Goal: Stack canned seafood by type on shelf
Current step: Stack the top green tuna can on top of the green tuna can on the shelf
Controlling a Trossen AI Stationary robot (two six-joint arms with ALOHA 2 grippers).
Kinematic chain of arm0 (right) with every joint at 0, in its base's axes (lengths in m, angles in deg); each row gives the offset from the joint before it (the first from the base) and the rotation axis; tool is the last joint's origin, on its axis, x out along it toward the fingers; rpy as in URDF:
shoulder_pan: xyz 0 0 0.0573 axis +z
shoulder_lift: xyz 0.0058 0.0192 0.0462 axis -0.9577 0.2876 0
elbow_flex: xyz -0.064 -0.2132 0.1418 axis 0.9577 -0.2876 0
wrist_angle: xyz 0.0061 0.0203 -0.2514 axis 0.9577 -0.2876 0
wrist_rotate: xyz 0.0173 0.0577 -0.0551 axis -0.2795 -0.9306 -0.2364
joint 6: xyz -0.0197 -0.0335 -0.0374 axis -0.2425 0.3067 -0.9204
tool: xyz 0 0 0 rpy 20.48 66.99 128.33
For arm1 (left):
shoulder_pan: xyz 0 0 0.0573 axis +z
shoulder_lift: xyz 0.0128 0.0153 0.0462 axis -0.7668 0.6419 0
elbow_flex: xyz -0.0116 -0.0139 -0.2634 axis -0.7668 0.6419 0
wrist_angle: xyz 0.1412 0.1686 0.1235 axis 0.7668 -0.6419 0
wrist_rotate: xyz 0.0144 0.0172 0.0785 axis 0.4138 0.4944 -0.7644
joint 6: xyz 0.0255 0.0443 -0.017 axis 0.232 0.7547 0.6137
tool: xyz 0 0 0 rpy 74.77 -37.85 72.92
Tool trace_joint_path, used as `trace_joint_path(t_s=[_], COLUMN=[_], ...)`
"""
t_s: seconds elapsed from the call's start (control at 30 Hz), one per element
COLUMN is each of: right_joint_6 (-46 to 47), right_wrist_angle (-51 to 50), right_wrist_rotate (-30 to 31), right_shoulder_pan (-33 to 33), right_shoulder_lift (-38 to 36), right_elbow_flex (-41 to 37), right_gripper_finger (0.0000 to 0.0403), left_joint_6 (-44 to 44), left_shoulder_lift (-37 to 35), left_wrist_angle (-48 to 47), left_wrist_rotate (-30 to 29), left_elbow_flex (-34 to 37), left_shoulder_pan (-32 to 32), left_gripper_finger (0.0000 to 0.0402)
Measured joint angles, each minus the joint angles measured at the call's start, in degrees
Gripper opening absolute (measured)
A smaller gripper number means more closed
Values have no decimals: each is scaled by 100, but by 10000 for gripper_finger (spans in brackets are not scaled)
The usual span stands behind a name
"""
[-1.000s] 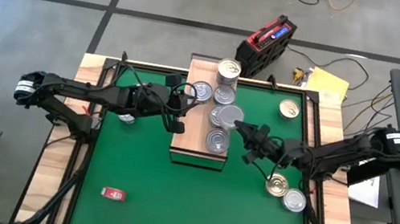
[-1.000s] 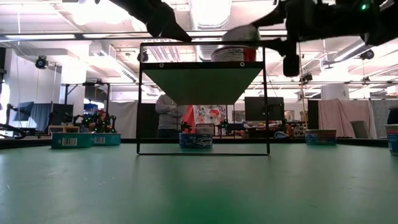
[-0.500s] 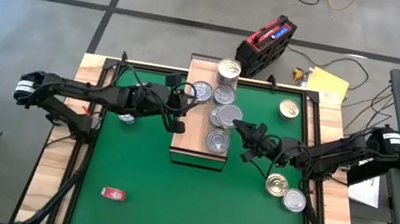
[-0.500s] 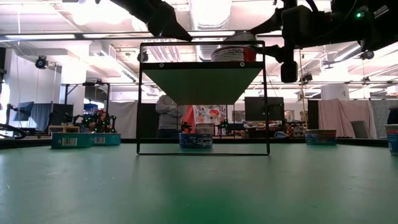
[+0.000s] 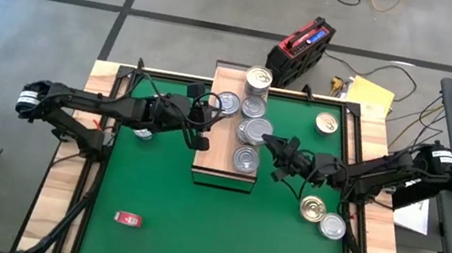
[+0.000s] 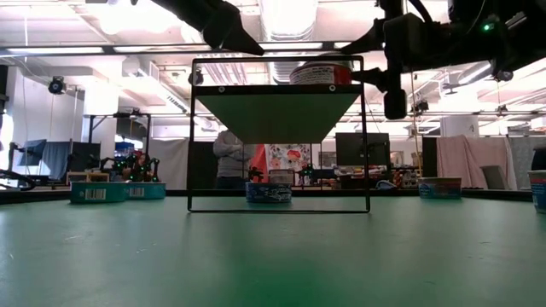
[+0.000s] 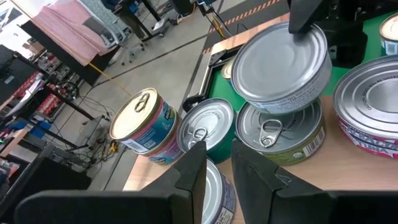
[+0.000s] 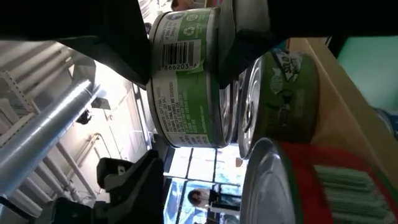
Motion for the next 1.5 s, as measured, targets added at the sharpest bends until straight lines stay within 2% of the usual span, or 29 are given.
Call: trace_joint_path(t_s=[0.47,0.93,1.5], right_joint_6=[-6,-19,-22], right_wrist_angle=[-19,-114,-111], right_wrist_rotate=[-50,-49,-50], right_shoulder_pan=[-18,-87,-117], right_shoulder_lift=[39,44,44], right_elbow_flex=[0,0,4], right_gripper_finger=[138,155,195], left_joint_6=[-44,-44,-44], left_shoulder_lift=[0,0,0], left_wrist_angle=[2,2,4], left_wrist_rotate=[2,2,3], left_elbow_flex=[0,0,0], left_shoulder_pan=[4,2,-2], left_gripper_finger=[61,61,61])
